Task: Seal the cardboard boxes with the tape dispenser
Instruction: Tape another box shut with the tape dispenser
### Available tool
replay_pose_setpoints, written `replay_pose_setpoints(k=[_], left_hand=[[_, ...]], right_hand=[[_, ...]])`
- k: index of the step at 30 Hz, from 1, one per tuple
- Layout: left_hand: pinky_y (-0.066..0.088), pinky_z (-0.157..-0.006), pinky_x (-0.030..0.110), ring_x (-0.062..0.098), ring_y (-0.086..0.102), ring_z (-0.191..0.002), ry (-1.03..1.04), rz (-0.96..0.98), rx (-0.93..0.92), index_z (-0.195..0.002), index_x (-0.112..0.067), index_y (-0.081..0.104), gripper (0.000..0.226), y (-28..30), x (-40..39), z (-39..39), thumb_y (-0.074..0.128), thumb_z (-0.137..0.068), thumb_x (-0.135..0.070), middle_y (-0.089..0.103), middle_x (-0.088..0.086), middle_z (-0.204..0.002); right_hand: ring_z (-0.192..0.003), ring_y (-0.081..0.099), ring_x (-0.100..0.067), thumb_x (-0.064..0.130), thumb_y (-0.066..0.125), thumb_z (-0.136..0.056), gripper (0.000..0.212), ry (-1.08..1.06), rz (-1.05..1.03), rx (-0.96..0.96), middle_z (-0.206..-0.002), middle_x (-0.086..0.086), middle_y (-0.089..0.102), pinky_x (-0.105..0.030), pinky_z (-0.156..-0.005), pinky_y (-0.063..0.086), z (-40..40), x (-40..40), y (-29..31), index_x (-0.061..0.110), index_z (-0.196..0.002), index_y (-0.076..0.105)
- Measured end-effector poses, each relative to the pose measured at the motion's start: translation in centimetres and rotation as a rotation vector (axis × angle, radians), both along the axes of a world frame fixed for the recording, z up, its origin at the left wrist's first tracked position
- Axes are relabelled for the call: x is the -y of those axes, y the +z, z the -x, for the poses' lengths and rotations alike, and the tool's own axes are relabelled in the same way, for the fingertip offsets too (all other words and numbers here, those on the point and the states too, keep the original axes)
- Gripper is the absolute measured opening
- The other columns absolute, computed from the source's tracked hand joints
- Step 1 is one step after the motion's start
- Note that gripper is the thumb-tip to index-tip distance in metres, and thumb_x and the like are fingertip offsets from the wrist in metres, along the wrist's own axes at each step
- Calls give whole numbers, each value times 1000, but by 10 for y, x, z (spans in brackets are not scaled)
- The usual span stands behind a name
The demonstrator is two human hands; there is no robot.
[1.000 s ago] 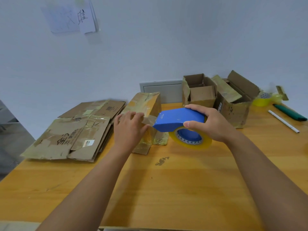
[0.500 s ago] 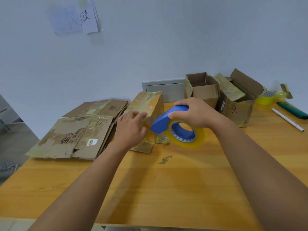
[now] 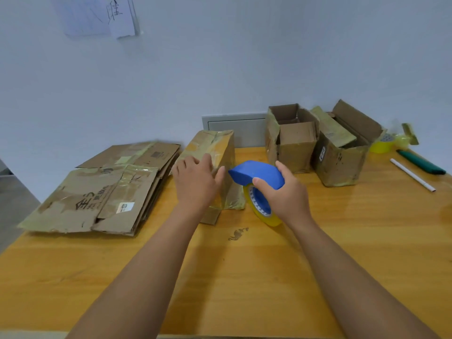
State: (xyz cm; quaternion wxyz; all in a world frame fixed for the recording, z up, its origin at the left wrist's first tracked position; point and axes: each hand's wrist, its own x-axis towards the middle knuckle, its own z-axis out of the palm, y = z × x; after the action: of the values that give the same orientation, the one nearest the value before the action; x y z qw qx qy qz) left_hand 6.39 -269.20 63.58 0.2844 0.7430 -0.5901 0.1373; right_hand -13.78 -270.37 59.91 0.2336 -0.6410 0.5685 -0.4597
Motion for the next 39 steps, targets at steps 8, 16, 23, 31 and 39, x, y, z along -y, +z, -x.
replay_pose_setpoints(k=[8, 16, 23, 31, 39], left_hand=[[28, -96, 41, 23, 49, -104, -126, 97, 83, -105, -29, 61, 31, -16, -1, -23, 60, -90, -56, 56, 1, -104], [11, -74, 29, 22, 46, -91, -61, 139, 122, -95, -25, 65, 29, -8, 8, -7, 63, -88, -53, 53, 1, -93], [20, -77, 35, 27, 51, -93, -92, 155, 139, -102, -22, 70, 22, -11, 7, -9, 64, -92, -41, 57, 6, -94], [23, -89, 41, 15, 48, -105, -228, -172, 4, -108, -39, 68, 55, 24, 16, -34, 28, -92, -73, 50, -8, -94], [15, -80, 32, 8, 34, -94, -273, -31, -39, -101, -37, 69, 35, 11, 27, -42, 60, -82, -65, 44, -11, -89]], right_hand=[[-110, 59, -21, 78, 49, -76, 93, -108, 83, 86, -128, 3, 59, -43, -87, 54, -18, -9, -15, 25, -151, 39], [-106, 53, -7, 75, 52, -77, 90, -106, 156, 154, -125, 11, 54, -25, -82, 47, -14, -18, -23, 20, -148, 43], [-99, 52, -3, 76, 53, -76, 89, -102, 155, 170, -118, 15, 51, -12, -75, 41, -13, -16, -24, 22, -147, 44], [-101, 51, -2, 68, 58, -80, 83, -94, 164, 170, -119, 15, 50, -14, -76, 43, -12, -16, -24, 21, -147, 43], [-101, 53, -4, 75, 53, -76, 90, -89, 172, 172, -119, 15, 51, -13, -77, 44, -11, -17, -24, 20, -146, 44]])
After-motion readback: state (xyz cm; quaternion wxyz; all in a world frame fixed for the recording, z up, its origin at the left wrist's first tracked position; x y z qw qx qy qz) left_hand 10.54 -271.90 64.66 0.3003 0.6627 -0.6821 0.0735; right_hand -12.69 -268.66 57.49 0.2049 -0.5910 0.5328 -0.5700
